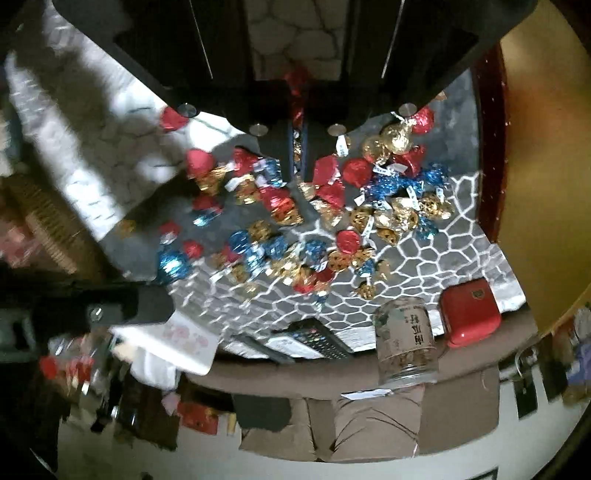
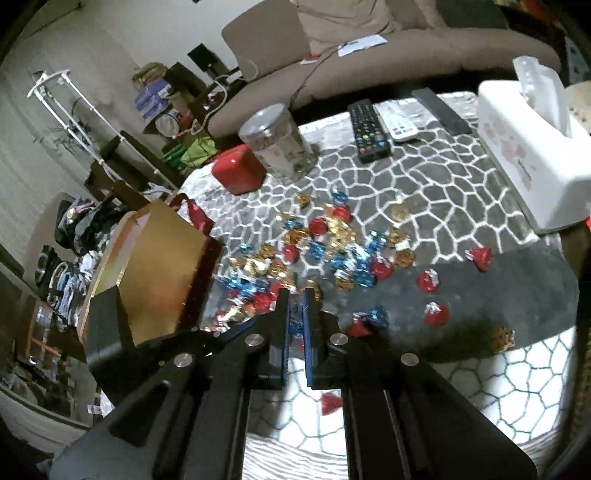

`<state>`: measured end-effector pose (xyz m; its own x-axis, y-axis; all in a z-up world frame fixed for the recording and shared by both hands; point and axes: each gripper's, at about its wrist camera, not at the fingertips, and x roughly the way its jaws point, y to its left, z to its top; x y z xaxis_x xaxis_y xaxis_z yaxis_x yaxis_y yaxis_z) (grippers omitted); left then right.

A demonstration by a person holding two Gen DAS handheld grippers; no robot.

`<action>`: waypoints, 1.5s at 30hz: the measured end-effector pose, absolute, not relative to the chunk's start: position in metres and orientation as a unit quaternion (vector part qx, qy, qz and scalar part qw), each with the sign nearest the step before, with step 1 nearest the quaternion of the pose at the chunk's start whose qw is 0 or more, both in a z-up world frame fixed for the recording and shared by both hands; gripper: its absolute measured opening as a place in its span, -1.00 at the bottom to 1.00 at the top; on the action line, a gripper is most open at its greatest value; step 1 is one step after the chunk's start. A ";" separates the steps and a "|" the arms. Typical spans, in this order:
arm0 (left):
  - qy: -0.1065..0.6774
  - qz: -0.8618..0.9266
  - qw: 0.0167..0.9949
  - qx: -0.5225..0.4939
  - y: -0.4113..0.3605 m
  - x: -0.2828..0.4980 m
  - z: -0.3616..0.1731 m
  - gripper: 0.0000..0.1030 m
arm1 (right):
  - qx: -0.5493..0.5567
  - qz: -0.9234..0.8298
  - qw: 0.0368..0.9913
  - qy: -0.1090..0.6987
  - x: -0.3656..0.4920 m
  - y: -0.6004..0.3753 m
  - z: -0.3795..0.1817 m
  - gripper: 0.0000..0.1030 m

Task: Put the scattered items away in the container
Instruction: 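Close the left tool on a red kiss while the right tool grasps a blue kiss, then carry both kisses into the red-shred gift box and open both tools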

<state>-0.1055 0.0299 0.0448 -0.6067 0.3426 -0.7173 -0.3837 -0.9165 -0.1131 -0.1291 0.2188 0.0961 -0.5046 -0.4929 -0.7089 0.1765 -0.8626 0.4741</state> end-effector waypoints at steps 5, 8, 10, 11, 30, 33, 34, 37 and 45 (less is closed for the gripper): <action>-0.060 0.903 0.231 -0.357 -0.013 -0.094 0.104 -0.94 | 0.436 -0.855 0.224 -0.172 -0.120 0.202 0.122 -0.87; -0.101 0.915 0.227 -0.318 -0.050 -0.080 0.146 -0.94 | 0.418 -0.858 0.242 -0.175 -0.114 0.191 0.141 -0.87; -0.107 0.924 0.210 -0.300 -0.075 -0.073 0.168 -0.94 | 0.407 -0.859 0.257 -0.175 -0.112 0.180 0.154 -0.87; -0.101 0.931 0.190 -0.296 -0.087 -0.070 0.175 -0.94 | 0.404 -0.858 0.267 -0.171 -0.112 0.170 0.159 -0.87; -0.050 0.914 -0.011 -0.403 -0.193 -0.091 0.125 -0.94 | 0.471 -0.811 0.341 -0.069 -0.166 -0.071 0.112 -0.87; -0.047 0.912 -0.015 -0.408 -0.196 -0.092 0.121 -0.93 | 0.469 -0.818 0.331 -0.046 -0.164 -0.080 0.109 -0.84; -0.046 0.912 -0.015 -0.408 -0.197 -0.092 0.121 -0.92 | 0.469 -0.819 0.328 -0.042 -0.164 -0.082 0.109 -0.79; -0.047 0.911 -0.019 -0.409 -0.197 -0.091 0.123 -0.92 | 0.465 -0.822 0.324 -0.047 -0.164 -0.079 0.115 -0.56; -0.054 0.924 -0.024 -0.379 -0.194 -0.078 0.144 -0.38 | 0.445 -0.837 0.313 -0.056 -0.151 -0.055 0.142 -0.53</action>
